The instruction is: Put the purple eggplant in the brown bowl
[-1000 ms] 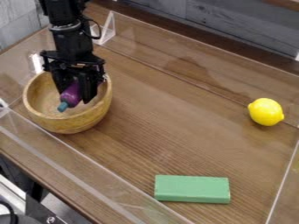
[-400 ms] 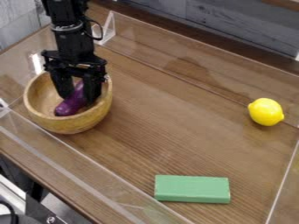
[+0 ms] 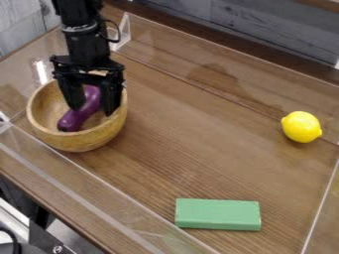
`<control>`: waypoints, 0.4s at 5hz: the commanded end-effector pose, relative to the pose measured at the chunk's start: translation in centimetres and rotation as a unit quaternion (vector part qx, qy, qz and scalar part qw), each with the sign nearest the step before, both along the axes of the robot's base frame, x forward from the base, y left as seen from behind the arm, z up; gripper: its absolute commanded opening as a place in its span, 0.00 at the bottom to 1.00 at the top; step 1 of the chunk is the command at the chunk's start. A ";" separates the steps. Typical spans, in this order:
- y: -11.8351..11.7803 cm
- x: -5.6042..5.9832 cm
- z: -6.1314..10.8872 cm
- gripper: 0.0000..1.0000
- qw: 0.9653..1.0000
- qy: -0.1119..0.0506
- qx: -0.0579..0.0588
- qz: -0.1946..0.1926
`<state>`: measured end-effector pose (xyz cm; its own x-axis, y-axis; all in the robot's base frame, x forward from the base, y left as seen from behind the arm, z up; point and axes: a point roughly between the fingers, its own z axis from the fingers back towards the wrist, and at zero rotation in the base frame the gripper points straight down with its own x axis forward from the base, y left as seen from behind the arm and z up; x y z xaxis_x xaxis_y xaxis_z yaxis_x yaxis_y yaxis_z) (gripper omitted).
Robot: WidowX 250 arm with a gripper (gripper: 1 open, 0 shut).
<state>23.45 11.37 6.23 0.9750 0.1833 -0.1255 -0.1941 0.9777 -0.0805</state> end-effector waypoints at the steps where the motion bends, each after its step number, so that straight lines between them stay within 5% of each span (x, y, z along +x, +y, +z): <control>1: -0.1 1.2 2.4 1.00 0.999 -0.038 0.016 -0.004; 2: -0.4 1.6 3.0 1.00 0.999 -0.047 0.017 -0.004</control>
